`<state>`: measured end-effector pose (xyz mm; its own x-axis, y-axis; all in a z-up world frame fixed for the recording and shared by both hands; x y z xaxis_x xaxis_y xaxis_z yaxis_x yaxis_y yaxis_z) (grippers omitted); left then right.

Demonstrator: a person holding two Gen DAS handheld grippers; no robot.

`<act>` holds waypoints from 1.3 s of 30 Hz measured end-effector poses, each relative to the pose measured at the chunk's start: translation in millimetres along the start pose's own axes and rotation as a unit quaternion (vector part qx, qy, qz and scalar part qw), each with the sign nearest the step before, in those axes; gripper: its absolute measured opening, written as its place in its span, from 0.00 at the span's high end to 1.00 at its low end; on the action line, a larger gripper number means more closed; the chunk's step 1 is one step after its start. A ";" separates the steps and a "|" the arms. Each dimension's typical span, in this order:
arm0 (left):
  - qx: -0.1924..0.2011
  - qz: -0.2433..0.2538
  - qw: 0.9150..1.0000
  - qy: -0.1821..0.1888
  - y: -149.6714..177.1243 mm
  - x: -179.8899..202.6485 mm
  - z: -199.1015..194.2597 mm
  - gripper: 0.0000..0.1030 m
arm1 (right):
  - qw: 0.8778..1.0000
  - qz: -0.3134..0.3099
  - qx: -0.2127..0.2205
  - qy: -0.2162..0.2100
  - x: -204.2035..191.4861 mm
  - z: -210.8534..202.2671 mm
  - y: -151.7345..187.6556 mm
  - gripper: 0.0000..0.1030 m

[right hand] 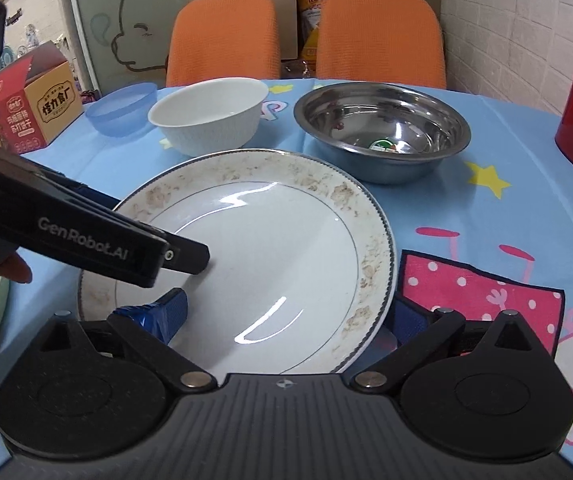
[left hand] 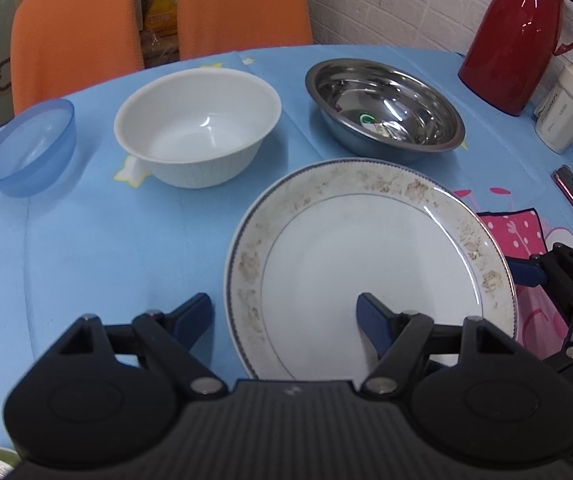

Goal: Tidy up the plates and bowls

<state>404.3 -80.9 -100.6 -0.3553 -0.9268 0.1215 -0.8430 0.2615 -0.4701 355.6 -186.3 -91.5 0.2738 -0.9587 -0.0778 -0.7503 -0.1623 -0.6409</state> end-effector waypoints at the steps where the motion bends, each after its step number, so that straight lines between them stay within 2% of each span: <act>1: 0.001 -0.001 1.000 0.000 0.1 -0.1 -0.3 0.29 | 1.000 0.005 0.003 -0.001 1.3 -0.1 -0.9 0.12; 4: 0.003 -0.001 1.000 -0.002 -0.7 1.2 -0.2 0.30 | 1.000 0.020 0.003 -0.001 2.4 1.9 -5.7 0.12; 9: 0.009 -0.006 1.000 0.002 -5.8 3.0 0.7 0.37 | 1.000 0.004 0.015 0.003 1.4 9.0 -12.1 0.12; 13: 0.012 0.003 1.000 0.009 -1.0 8.4 -1.6 0.37 | 1.000 0.004 0.015 0.005 -2.5 4.1 -7.1 0.14; 18: 0.012 -0.014 1.000 0.000 -2.1 10.9 0.2 0.34 | 0.999 0.028 0.015 0.033 -8.3 4.1 -5.6 0.12; 26: 0.009 -0.025 1.000 0.016 1.7 8.2 -6.1 0.34 | 0.998 0.049 0.032 0.034 -13.5 -7.5 -3.1 0.12; 31: 0.005 -0.017 1.000 0.010 9.2 13.4 -11.1 0.34 | 0.997 0.063 0.031 0.030 -15.9 -12.9 3.2 0.12; 35: 0.002 -0.020 1.000 0.021 19.3 16.5 -22.9 0.34 | 0.996 0.081 0.035 0.031 -19.9 -26.2 9.6 0.12; 39: 0.019 -0.023 0.999 0.020 28.7 11.9 -47.4 0.34 | 0.995 0.070 0.049 0.043 -37.2 -44.9 12.6 0.12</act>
<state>356.7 -71.7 -71.2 -0.3340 -0.9255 0.1785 -0.8428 0.2084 -0.4961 308.9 -163.2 -62.4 0.1151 -0.9875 -0.1077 -0.7138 -0.0069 -0.7004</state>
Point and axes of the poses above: each gripper's, at about its wrist camera, not at the fingertips, and z roughly the way its jaws point, x to its right, y to its underside, the point moved 9 cm from there along z, roughly the way its jaws point, and after that the axes turned 6 degrees about -x, right-handed, at the moved point
